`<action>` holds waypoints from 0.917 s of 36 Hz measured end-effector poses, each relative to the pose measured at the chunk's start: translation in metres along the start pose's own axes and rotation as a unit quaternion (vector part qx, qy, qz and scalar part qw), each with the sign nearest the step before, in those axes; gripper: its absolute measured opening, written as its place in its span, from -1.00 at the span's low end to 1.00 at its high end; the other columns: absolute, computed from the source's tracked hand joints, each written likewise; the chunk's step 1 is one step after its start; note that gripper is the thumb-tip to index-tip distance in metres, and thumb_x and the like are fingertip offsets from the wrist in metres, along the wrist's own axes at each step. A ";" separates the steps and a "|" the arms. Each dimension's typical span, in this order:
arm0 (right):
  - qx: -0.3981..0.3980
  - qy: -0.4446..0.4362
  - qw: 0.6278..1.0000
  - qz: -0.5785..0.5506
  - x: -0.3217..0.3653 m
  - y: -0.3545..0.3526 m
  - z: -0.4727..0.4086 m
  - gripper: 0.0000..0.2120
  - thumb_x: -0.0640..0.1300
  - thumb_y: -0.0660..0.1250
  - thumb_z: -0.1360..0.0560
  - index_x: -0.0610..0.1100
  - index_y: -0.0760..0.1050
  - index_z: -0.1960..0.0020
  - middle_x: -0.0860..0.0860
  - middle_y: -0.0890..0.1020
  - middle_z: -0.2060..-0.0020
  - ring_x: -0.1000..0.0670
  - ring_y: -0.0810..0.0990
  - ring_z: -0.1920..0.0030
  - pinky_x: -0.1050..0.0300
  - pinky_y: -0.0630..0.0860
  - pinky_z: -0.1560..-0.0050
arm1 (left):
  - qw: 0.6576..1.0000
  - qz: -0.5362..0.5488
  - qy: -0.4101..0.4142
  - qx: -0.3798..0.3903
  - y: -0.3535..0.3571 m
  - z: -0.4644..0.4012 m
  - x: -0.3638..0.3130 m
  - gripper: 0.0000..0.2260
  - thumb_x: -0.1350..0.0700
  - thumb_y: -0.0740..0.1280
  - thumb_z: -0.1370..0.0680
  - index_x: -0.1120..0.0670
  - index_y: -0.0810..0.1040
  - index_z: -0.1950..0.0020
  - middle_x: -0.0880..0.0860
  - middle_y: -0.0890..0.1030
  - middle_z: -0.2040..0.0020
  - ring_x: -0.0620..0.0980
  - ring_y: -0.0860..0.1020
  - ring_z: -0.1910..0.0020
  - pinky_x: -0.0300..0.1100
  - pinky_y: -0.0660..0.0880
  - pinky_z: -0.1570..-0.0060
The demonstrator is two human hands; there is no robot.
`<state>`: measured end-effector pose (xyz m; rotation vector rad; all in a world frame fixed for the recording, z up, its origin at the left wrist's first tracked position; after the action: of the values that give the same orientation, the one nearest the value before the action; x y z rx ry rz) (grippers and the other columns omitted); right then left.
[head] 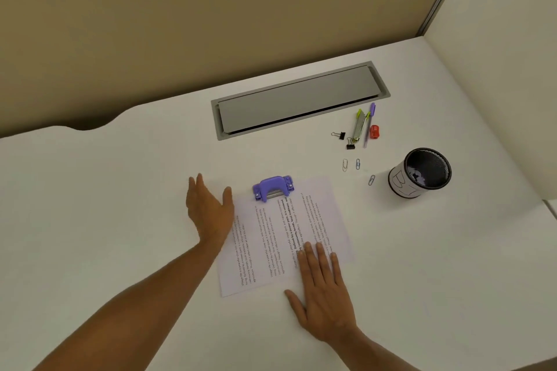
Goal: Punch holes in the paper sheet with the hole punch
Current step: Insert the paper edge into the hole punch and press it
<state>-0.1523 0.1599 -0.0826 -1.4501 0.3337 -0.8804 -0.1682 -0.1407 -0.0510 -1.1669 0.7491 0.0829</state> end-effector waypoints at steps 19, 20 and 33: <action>-0.161 0.199 0.937 -0.238 -0.078 -0.061 -0.020 -0.40 0.04 0.34 -0.54 -0.18 0.27 -0.48 -0.11 0.43 -0.38 -0.12 0.36 -0.39 -0.08 0.36 -0.40 | 0.994 -0.010 -0.088 0.065 0.019 0.134 0.069 -0.19 -0.06 0.51 -0.44 0.07 0.19 -0.57 0.13 0.17 -0.60 0.18 0.12 -0.58 0.23 0.14 -0.49; -0.152 0.236 0.928 -0.244 -0.089 -0.064 -0.030 -0.40 0.01 0.36 -0.54 -0.18 0.27 -0.48 -0.13 0.44 -0.36 -0.16 0.37 -0.37 -0.10 0.37 -0.39 | 0.994 -0.024 -0.073 0.072 0.020 0.140 0.068 -0.17 -0.07 0.51 -0.44 0.08 0.16 -0.58 0.12 0.12 -0.61 0.17 0.08 -0.59 0.22 0.10 -0.50; 0.013 0.413 0.825 -0.386 -0.133 -0.078 -0.126 -0.32 -0.14 0.35 -0.51 -0.22 0.14 -0.53 -0.14 0.51 -0.19 -0.19 0.45 -0.32 0.03 0.42 -0.18 | 0.992 0.020 -0.114 0.041 0.014 0.143 0.065 -0.07 -0.02 0.54 -0.42 0.11 0.03 -0.60 0.17 0.23 -0.57 0.20 0.14 -0.57 0.23 0.13 -0.49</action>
<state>-0.3509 0.1708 -0.0677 -1.0809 0.3602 -2.1816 -0.0550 -0.0334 -0.0727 -1.0431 0.5696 0.2132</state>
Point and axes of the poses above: each hand's wrist, its own z-axis away from the middle knuckle, its own y-axis out of the palm, x = y × z, the point moved 9 cm from there along -z, towards the middle knuckle
